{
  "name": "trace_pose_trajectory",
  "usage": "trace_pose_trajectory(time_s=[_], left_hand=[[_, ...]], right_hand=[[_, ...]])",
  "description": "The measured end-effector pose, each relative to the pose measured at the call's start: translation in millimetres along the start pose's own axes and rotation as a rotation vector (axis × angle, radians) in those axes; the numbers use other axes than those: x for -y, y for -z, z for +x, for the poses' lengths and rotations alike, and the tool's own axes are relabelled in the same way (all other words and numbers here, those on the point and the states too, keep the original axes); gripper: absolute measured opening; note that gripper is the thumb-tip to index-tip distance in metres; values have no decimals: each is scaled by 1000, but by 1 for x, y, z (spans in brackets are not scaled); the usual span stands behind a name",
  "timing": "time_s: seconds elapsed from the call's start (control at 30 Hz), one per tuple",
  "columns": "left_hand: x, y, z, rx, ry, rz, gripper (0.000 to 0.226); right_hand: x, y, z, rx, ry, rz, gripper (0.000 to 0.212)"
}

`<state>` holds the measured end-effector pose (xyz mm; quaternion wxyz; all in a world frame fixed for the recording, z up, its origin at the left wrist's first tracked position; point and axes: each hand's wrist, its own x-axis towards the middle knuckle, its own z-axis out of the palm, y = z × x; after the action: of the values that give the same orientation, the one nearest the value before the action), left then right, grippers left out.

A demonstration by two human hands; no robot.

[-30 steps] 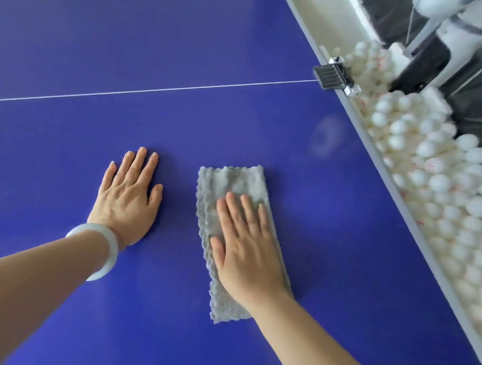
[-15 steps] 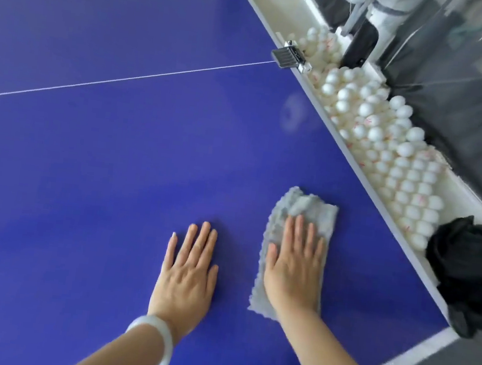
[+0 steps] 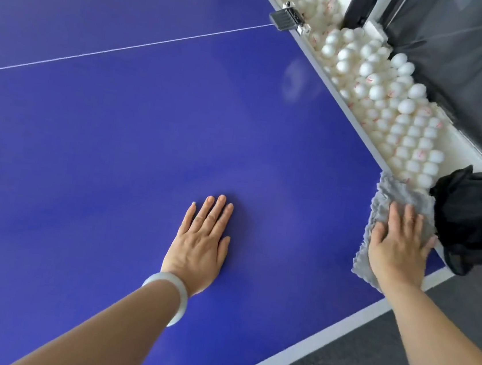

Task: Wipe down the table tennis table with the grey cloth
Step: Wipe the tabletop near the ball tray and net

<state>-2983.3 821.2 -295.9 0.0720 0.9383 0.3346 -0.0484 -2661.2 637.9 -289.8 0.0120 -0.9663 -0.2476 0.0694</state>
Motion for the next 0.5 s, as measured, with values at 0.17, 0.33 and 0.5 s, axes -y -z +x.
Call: trace_pose_trajectory(time_s=[0.17, 0.33, 0.5], left_hand=[[-3, 3, 0, 16, 8, 12, 64], [2, 3, -33, 13, 8, -20, 66], [33, 0, -112, -13, 26, -18, 56]], right_hand=[[59, -8, -72, 29, 30, -9, 66], [104, -21, -136, 18, 320, -15, 70], [146, -29, -190, 26, 573, -12, 70]])
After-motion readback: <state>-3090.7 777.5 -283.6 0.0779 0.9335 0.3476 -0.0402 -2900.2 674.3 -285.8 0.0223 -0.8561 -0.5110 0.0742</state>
